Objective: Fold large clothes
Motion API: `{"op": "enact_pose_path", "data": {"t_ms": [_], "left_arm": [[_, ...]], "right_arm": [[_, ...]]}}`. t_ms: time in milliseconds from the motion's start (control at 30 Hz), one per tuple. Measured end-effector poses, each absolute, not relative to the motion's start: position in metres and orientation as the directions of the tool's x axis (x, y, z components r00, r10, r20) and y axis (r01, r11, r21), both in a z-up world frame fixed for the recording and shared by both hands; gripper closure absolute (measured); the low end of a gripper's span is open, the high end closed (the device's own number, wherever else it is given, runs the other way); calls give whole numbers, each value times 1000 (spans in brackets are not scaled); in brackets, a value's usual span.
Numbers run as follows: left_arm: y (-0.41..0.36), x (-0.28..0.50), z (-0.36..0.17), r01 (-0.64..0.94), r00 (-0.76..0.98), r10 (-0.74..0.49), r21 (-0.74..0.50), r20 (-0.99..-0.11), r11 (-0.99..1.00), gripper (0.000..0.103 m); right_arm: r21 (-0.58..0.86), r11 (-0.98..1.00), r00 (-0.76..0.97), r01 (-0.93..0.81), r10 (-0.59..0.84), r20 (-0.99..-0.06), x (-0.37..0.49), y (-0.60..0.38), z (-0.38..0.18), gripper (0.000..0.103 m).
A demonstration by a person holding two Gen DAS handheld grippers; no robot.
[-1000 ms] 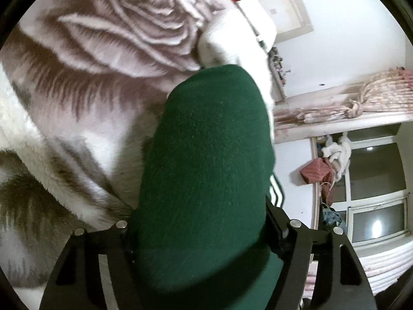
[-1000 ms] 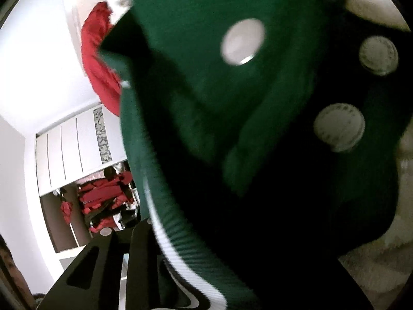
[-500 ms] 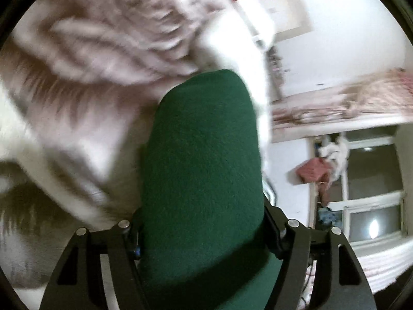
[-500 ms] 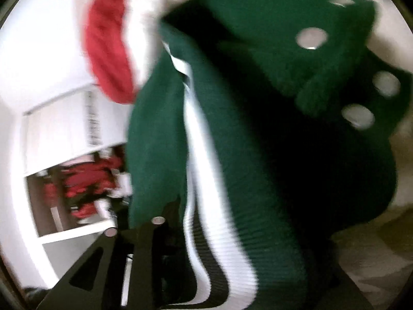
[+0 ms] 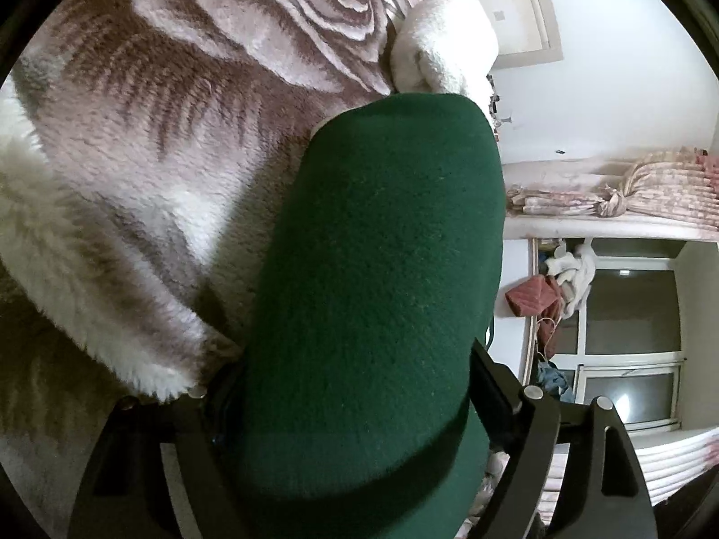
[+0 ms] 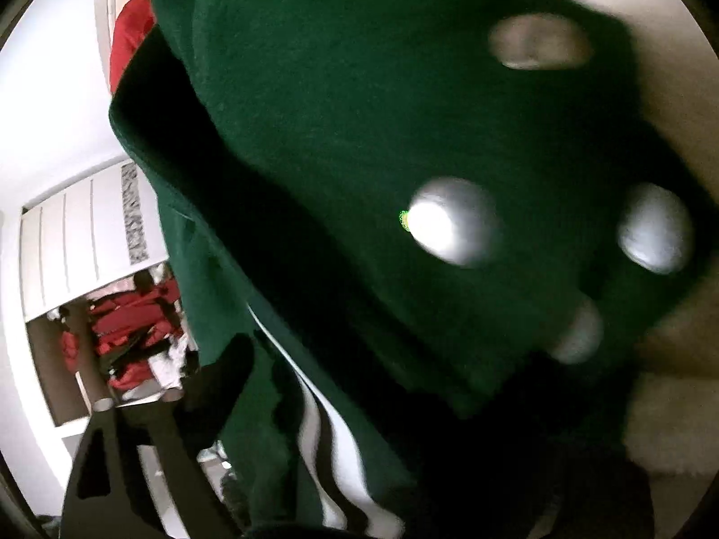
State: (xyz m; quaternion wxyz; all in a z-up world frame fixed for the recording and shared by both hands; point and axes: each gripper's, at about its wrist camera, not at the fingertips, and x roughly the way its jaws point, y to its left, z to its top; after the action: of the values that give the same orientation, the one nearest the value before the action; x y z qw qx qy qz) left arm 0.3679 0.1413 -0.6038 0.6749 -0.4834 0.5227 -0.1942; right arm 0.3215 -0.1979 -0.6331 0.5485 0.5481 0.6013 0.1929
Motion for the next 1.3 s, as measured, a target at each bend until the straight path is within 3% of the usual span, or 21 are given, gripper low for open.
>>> {"op": "enact_pose_path", "data": {"t_ms": [100, 267, 300, 367, 400, 500, 600, 667, 833, 867, 933, 967, 1067, 1200, 1300], "left_arm": [[144, 368, -607, -247, 385, -773, -864, -504, 440, 20], [151, 365, -613, -258, 400, -780, -876, -481, 408, 20], [152, 365, -613, -260, 397, -783, -877, -479, 405, 20], [151, 365, -611, -258, 386, -783, -872, -487, 416, 20], [150, 365, -609, -254, 380, -782, -868, -495, 426, 20], [149, 364, -600, -248, 366, -764, -847, -532, 471, 20], [147, 363, -593, -257, 358, -738, -820, -572, 511, 20], [144, 362, -588, -272, 361, -708, -795, -606, 542, 20], [138, 361, -580, -296, 368, -655, -751, -659, 590, 20], [137, 360, -577, -294, 371, -640, -739, -673, 607, 20], [136, 360, -571, -282, 377, -606, -711, -700, 645, 19], [135, 360, -568, -270, 376, -591, -694, -714, 668, 18], [131, 361, -560, -218, 370, -546, -642, -752, 735, 14], [126, 365, -555, -151, 374, -516, -600, -771, 786, 2], [123, 372, -558, -144, 361, -501, -578, -787, 803, 1]], "right_arm": [[846, 307, 164, 435, 897, -410, 343, -164, -635, 0], [907, 142, 179, 397, 957, -228, 366, -123, -640, 2], [910, 148, 170, 388, 959, -228, 368, -118, -639, 3], [895, 239, 116, 376, 946, -302, 369, -112, -632, 17], [881, 284, 107, 378, 932, -346, 370, -110, -627, 19], [794, 446, 151, 412, 826, -542, 353, -140, -596, 19], [657, 629, 224, 416, 629, -745, 347, -167, -541, 18], [651, 670, 279, 356, 589, -759, 362, -161, -510, 18], [627, 758, 223, 180, 589, -777, 440, -159, -521, 19], [627, 757, 181, 183, 601, -778, 458, -143, -532, 27], [611, 767, 115, 197, 601, -791, 460, -139, -548, 61], [599, 781, 113, 175, 589, -800, 463, -132, -542, 70], [594, 787, 181, 165, 568, -803, 452, -155, -512, 78], [568, 791, 262, 228, 512, -818, 433, -187, -478, 80], [487, 833, 181, 264, 453, -873, 440, -180, -516, 80]]}}
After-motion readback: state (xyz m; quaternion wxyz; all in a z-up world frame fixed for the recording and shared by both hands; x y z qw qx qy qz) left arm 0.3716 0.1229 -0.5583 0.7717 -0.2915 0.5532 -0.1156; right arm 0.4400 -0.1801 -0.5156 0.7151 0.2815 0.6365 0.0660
